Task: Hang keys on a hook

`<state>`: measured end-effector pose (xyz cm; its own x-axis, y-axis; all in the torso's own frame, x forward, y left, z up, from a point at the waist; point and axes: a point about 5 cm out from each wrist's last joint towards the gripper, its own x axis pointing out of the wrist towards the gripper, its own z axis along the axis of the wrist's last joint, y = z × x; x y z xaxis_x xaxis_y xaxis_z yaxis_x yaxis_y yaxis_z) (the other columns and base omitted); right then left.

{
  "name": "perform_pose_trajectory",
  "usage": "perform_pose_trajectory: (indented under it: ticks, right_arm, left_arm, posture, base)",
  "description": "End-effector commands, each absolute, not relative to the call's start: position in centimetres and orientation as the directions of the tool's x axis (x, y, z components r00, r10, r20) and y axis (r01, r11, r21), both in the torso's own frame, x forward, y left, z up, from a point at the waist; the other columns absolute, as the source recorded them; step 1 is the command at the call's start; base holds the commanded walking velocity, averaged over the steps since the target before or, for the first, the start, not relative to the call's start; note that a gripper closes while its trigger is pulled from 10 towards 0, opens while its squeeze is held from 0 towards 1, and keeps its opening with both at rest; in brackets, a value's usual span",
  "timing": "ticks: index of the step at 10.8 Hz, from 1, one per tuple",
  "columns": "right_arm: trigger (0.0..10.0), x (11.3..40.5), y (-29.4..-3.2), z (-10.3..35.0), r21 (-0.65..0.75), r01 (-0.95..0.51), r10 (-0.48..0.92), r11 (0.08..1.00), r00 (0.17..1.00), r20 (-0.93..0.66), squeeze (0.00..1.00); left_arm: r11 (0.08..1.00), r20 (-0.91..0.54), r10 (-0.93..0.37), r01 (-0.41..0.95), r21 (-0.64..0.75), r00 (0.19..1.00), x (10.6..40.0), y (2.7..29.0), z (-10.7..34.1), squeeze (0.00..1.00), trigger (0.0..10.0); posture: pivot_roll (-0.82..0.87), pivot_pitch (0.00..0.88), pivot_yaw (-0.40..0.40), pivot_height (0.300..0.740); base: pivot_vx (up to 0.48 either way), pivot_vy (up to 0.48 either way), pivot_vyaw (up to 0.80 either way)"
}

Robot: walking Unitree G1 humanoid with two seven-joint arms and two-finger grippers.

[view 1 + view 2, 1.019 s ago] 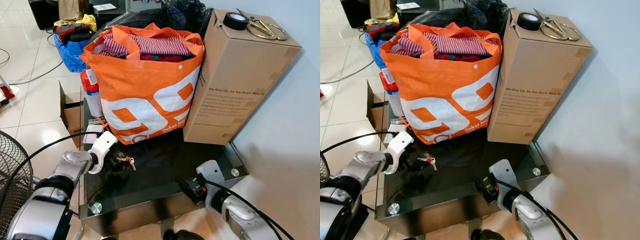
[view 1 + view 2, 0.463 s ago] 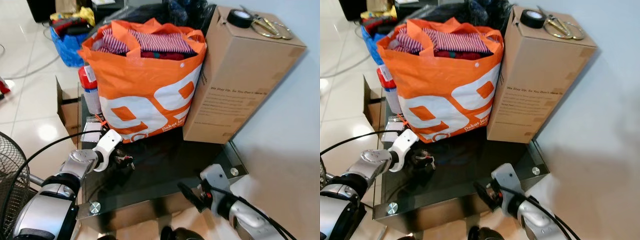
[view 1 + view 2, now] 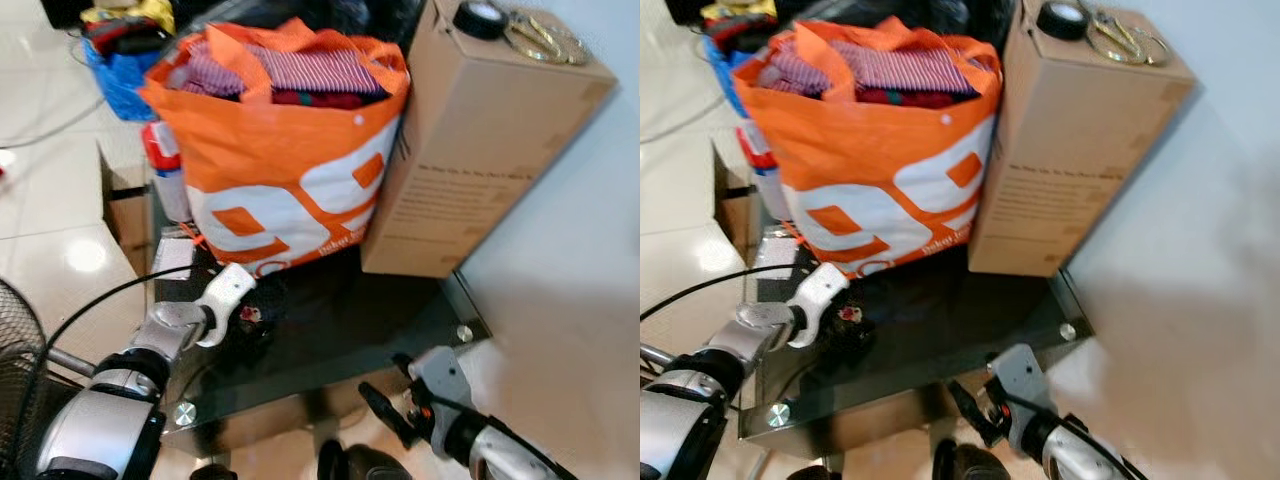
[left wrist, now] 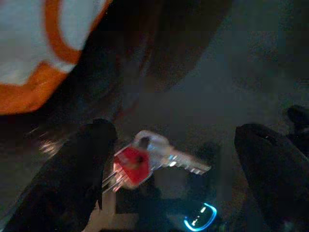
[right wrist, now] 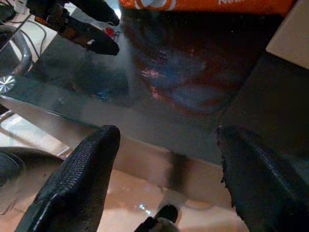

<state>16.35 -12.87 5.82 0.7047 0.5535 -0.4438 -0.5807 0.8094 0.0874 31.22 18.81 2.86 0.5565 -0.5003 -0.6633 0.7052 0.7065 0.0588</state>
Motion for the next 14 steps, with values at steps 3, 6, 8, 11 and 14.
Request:
perform_pose_trajectory:
  ticks: [3,6,8,11,14]
  right_arm:
    - [10.0,15.9,-13.2,6.2,0.087,-0.570,0.541,0.817,0.705,-0.459,0.00]
    - [10.0,15.9,-13.3,6.2,0.085,-0.564,0.534,0.821,0.708,-0.463,0.00]
    - [10.0,16.0,-13.1,6.3,0.084,-0.562,0.532,0.823,0.710,-0.462,0.00]
    - [10.0,16.1,-13.2,6.2,0.082,-0.557,0.526,0.826,0.713,-0.464,0.00]
    - [10.0,16.2,-13.1,6.0,0.088,-0.562,0.533,0.823,0.708,-0.464,0.00]
  left_arm:
    - [0.679,-0.672,-0.525,0.733,0.039,0.522,31.0,17.6,2.5,0.00,10.0]
    - [0.652,-0.625,-0.595,0.759,-0.006,0.506,31.4,15.1,2.8,0.00,10.0]
    - [0.643,-0.598,-0.617,0.766,-0.009,0.511,31.8,13.6,3.1,0.00,10.0]
    - [0.642,-0.554,-0.633,0.766,0.014,0.541,32.8,13.1,4.4,0.00,10.0]
    - [0.700,-0.686,-0.386,0.681,0.217,0.616,33.2,17.7,4.3,0.00,10.0]
  posture:
    - [-0.22,0.183,-0.108,0.740]
    - [-0.22,0.180,-0.106,0.740]
    - [-0.22,0.180,-0.104,0.740]
    - [-0.22,0.180,-0.098,0.740]
    - [-0.20,0.174,-0.085,0.740]
  base:
    - [0.000,0.000,0.00]
    - [0.000,0.000,0.00]
    - [0.000,0.000,0.00]
    - [0.000,0.000,0.00]
    - [0.000,0.000,0.00]
